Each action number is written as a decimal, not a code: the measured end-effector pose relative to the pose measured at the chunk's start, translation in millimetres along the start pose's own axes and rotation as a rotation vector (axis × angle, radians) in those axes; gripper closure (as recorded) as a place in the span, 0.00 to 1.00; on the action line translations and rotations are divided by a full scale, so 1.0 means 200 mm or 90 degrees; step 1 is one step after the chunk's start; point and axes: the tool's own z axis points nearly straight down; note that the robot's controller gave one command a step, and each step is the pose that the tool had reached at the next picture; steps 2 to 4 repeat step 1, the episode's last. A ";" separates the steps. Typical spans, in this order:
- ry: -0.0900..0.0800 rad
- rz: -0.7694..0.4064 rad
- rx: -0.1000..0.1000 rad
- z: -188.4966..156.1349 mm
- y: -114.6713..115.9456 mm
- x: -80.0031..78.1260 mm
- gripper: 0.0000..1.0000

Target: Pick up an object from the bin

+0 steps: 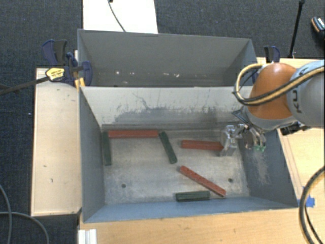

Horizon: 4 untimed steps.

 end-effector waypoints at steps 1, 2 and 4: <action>-0.007 -0.068 0.002 -0.75 -0.03 -0.01 1.00; -0.007 -0.068 0.002 -0.75 -0.03 -0.01 1.00; -0.007 -0.068 0.002 -0.75 -0.03 -0.01 1.00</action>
Offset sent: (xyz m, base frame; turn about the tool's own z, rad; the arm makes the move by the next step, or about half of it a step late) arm -0.0014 -0.0057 0.1436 -0.1084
